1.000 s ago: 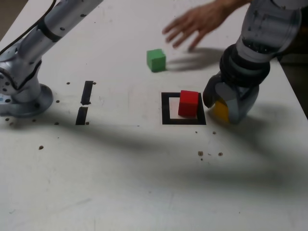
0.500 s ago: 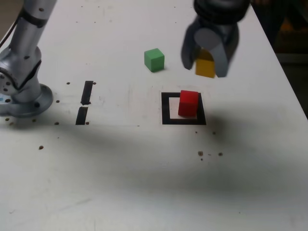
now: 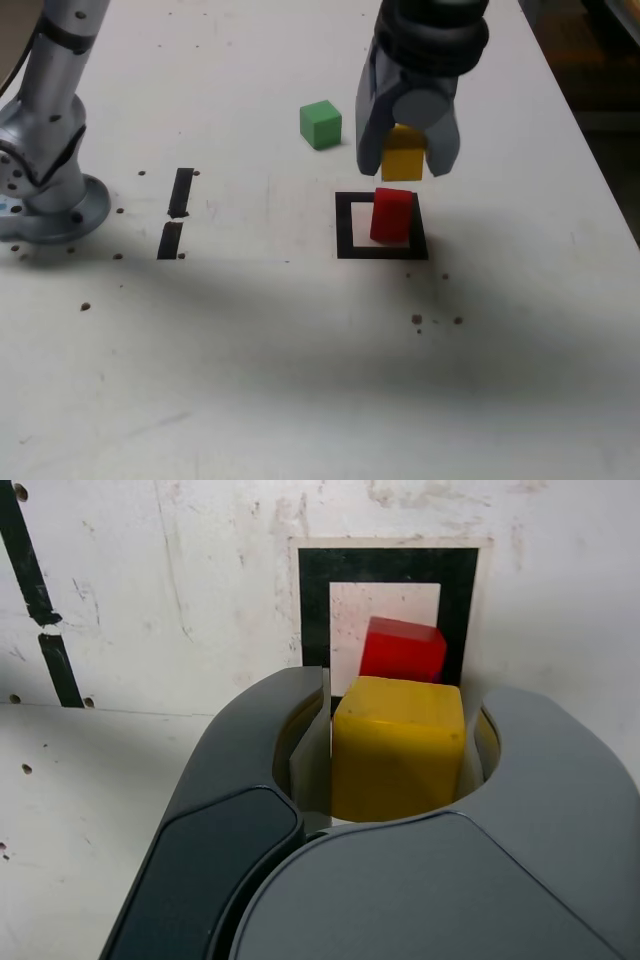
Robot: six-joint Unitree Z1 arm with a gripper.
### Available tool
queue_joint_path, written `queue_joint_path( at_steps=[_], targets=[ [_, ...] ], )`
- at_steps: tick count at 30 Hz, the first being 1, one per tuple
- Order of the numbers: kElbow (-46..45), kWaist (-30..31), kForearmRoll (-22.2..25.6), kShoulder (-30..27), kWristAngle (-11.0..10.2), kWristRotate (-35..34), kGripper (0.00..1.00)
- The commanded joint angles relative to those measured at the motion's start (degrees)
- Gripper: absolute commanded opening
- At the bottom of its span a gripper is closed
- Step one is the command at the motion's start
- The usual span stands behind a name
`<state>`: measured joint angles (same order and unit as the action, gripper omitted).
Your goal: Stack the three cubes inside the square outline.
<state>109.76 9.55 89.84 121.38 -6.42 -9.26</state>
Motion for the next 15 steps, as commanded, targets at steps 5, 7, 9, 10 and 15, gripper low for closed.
queue_joint_path(
  at_steps=[5, 7, 9, 10, 15],
  targets=[
    [-2.8, -1.4, -0.6, 0.3, -0.2, 1.3, 0.26],
    [-3.5, -1.7, -1.1, 0.4, 0.0, 2.0, 0.26],
    [-4.0, -2.0, -1.5, 0.5, 0.3, 2.5, 0.26],
    [-4.2, -2.0, -1.7, 0.6, 0.5, 2.7, 0.26],
    [-4.0, -2.1, -2.0, 1.0, 1.8, 2.8, 0.26]
  ],
)
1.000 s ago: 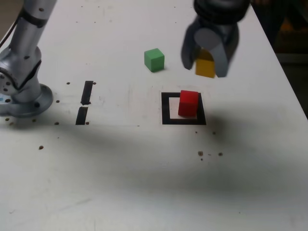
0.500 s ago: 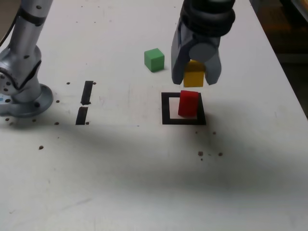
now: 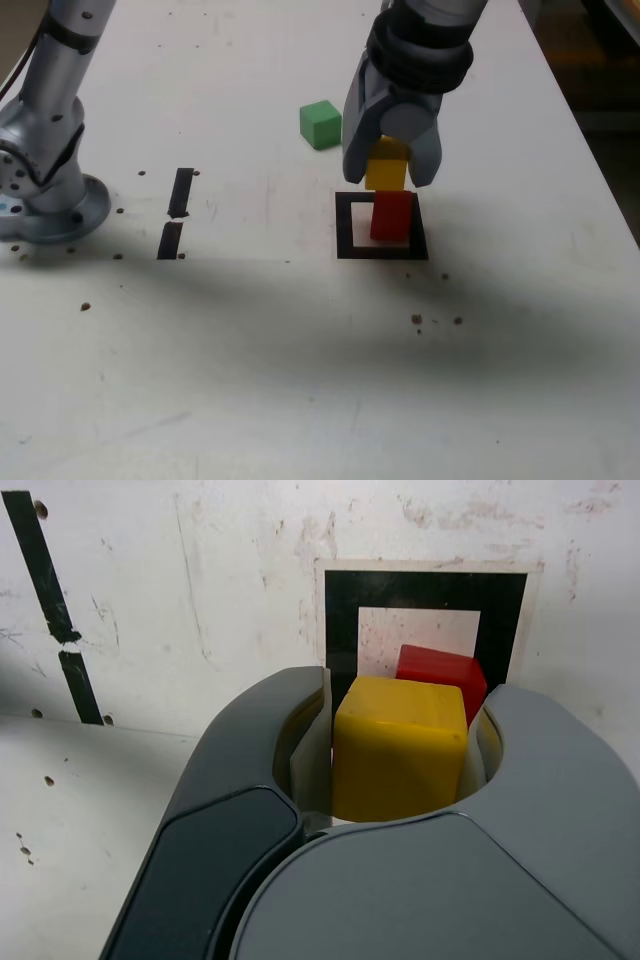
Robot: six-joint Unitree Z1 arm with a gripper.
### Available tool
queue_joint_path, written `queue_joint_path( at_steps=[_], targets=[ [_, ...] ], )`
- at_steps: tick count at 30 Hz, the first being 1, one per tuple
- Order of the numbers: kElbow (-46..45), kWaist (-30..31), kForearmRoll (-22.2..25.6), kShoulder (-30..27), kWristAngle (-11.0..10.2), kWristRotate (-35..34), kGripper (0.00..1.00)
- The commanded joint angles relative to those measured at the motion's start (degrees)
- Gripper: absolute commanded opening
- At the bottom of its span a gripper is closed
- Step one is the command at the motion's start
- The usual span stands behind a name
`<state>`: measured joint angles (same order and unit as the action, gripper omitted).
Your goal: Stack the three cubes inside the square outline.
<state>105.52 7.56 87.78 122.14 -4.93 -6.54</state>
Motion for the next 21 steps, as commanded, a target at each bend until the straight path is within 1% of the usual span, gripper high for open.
queue_joint_path(
  at_steps=[1, 7, 11, 17, 21],
  targets=[
    [0.3, -0.1, 0.0, 0.3, 0.6, 0.2, 0.26],
    [0.2, -0.1, -0.5, 1.0, 2.0, 0.9, 0.26],
    [-0.1, -0.1, -1.3, 1.6, 2.5, 1.2, 0.26],
    [-1.3, -0.1, -2.3, 2.2, 2.4, 1.4, 0.27],
    [-1.8, -0.1, -2.6, 2.2, 1.9, 1.5, 0.31]
  ],
)
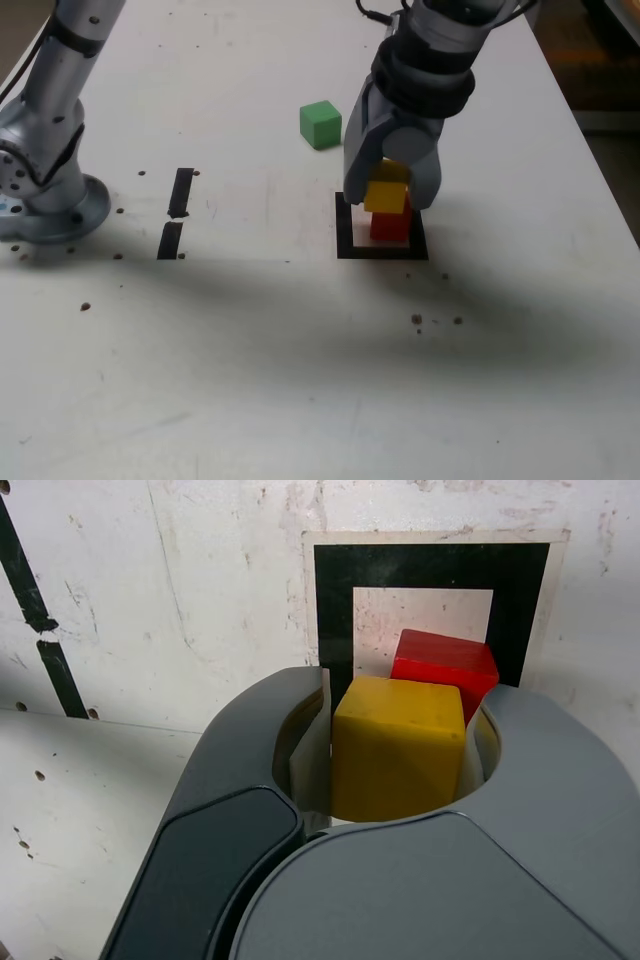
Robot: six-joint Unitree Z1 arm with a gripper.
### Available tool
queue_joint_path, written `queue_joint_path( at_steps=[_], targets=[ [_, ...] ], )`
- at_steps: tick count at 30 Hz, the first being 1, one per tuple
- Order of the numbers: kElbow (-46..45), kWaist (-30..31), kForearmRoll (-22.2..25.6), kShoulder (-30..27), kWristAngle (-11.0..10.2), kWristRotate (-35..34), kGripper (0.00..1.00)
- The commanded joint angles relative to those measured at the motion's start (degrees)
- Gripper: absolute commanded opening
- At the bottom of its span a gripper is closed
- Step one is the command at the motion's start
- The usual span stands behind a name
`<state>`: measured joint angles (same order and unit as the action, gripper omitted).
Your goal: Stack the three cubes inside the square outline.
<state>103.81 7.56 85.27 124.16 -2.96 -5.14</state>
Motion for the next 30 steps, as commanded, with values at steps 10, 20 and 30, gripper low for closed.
queue_joint_path(
  at_steps=[10, 20, 30],
  targets=[
    [0.5, -0.1, -1.6, 0.6, -0.5, 0.3, 0.49],
    [-1.4, -0.1, -2.0, 0.4, -1.5, 0.1, 0.96],
    [-1.1, -0.3, 2.8, -7.9, -4.3, -0.5, 1.00]
  ],
)
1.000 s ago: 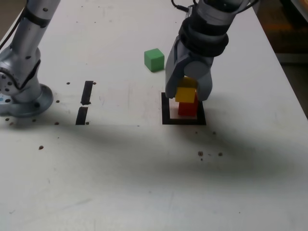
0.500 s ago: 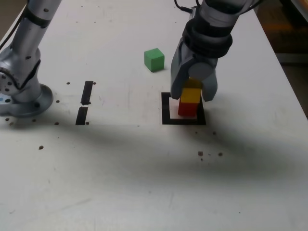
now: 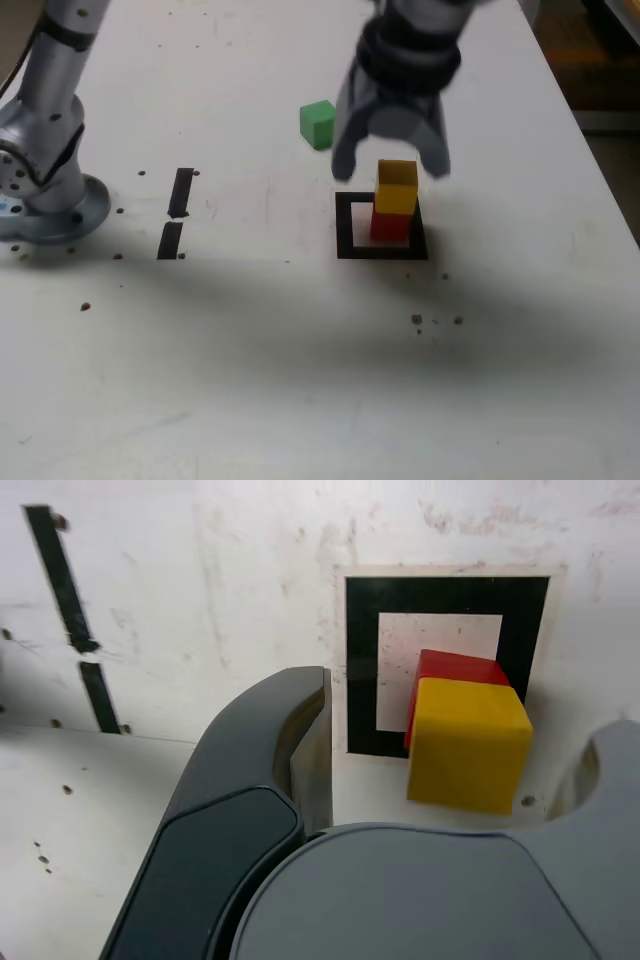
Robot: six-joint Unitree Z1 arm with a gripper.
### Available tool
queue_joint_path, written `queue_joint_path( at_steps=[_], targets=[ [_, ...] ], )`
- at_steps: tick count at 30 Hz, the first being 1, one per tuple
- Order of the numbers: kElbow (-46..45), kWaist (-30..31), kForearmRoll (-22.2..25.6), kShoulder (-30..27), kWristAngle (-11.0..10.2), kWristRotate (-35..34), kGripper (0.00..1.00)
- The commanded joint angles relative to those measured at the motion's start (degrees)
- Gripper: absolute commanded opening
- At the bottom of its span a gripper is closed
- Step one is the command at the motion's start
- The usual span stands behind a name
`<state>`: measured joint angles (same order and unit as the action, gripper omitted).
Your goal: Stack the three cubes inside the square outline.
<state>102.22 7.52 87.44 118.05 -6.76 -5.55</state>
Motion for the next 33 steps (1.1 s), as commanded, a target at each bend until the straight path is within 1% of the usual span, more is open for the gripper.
queue_joint_path(
  at_steps=[1, 3, 5, 8, 10, 14, 18, 23, 27, 30, 33],
  targets=[
    [0.5, -0.7, 1.6, -3.6, -1.2, 0.0, 1.00],
    [0.0, -2.0, 3.3, -7.4, -2.5, 0.0, 1.00],
    [-1.2, -4.5, 4.4, -10.9, -3.0, 0.2, 1.00],
    [-4.5, -9.8, 4.6, -14.4, -2.6, 0.8, 1.00],
    [-6.7, -13.8, 4.3, -15.1, -1.9, 1.3, 1.00],
    [-9.9, -21.5, 2.6, -12.9, -0.9, 1.8, 0.99],
    [-11.1, -25.8, -0.6, -9.2, -0.7, 2.2, 0.98],
    [-14.7, -28.4, -8.7, -5.7, -0.5, 2.9, 0.96],
    [-18.5, -29.6, -15.0, -4.0, 0.8, 2.9, 0.95],
    [-20.3, -30.2, -17.9, -2.8, 2.2, 2.6, 0.94],
    [-20.8, -30.3, -18.7, -2.2, 3.1, 2.3, 0.91]
  ],
)
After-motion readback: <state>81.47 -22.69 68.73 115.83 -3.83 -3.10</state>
